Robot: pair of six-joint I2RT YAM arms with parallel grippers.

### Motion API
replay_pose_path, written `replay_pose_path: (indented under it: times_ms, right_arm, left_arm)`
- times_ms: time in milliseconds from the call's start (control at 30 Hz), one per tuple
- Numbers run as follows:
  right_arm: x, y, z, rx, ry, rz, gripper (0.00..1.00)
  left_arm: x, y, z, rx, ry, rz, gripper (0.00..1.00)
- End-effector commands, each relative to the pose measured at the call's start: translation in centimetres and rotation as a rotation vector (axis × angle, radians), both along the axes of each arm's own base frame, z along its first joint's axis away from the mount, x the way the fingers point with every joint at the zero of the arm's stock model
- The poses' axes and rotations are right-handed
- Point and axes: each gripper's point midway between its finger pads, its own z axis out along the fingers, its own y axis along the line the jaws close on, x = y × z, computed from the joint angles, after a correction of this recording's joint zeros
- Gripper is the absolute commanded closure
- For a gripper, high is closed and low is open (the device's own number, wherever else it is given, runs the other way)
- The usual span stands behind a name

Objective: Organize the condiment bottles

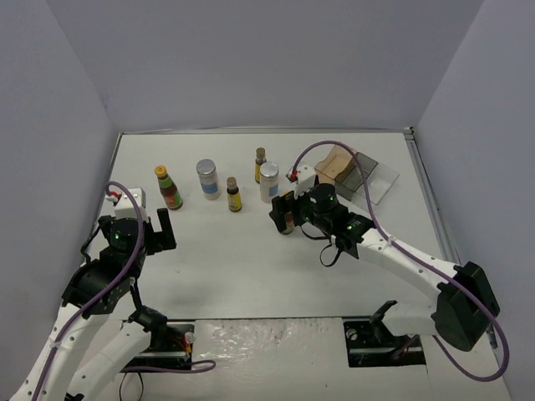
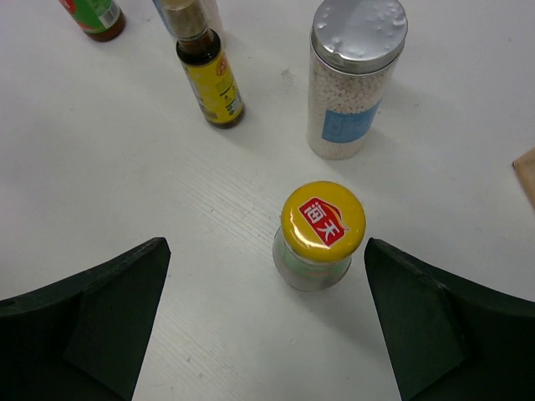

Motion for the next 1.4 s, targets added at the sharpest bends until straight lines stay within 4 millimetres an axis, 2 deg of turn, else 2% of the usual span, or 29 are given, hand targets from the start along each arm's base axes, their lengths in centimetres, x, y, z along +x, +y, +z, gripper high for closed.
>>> replay_pose_path:
  times_ms: [0, 200, 400, 600, 800, 900, 967, 1000, 1067, 1100, 1167, 1233, 1367]
  right_arm:
    - [3.0, 2.3, 1.5, 0.061, -0.114, -0.017, 0.03]
    - [4.4, 2.7, -0.8, 0.042, -0.108, -0.049, 0.13]
    - [5.2, 2.4, -1.7, 0.040, -0.121, -0.090, 0.23]
    - [5.6, 2.0, -2.6, 0.034, -0.121, -0.126, 0.41]
    - [5.5, 1.2, -3.0, 0.029, -0.118, -0.163, 0.64]
    - [5.5, 0.8, -1.7, 0.033, -0.139, -0.180, 0.83]
    - [5.8, 0.5, -0.1, 0.027, -0.165, -0.197, 0.97]
    - [5.9, 0.3, 0.9, 0.025, -0.177, -0.206, 1.00]
    - [6.4, 0.0, 3.3, 0.025, -0.208, -0.224, 1.00]
    - [7.0, 0.0, 6.0, 0.038, -0.248, -0.241, 1.00]
    - [7.3, -0.4, 7.1, 0.006, -0.253, -0.258, 1.00]
    - [8.4, -1.1, 10.2, 0.012, -0.280, -0.301, 1.00]
    - [10.8, -2.4, 14.4, 0.039, -0.313, -0.357, 1.00]
  left_arm:
    - [0.6, -0.8, 1.1, -0.046, -0.040, -0.013, 0.03]
    - [0.5, -1.0, 1.2, -0.056, -0.042, -0.027, 0.03]
    - [0.5, -1.1, 1.1, -0.044, -0.035, -0.040, 0.03]
    - [0.4, -1.1, 1.0, -0.023, -0.029, -0.059, 0.03]
    - [0.3, -1.3, 1.1, -0.022, -0.027, -0.074, 0.03]
    - [0.3, -1.4, 0.9, -0.020, -0.023, -0.085, 0.03]
    - [0.2, -1.4, 0.7, -0.017, -0.020, -0.092, 0.03]
    - [0.2, -1.4, 0.7, -0.016, -0.022, -0.093, 0.03]
    - [0.1, -1.4, 0.6, -0.017, -0.023, -0.093, 0.03]
    - [0.1, -1.4, 0.5, -0.016, -0.022, -0.093, 0.03]
    - [0.1, -1.3, 0.1, -0.017, -0.020, -0.090, 0.03]
    - [0.1, -1.5, -0.1, -0.025, -0.023, -0.096, 0.03]
    - [0.5, -2.2, -0.6, -0.045, -0.027, -0.114, 0.03]
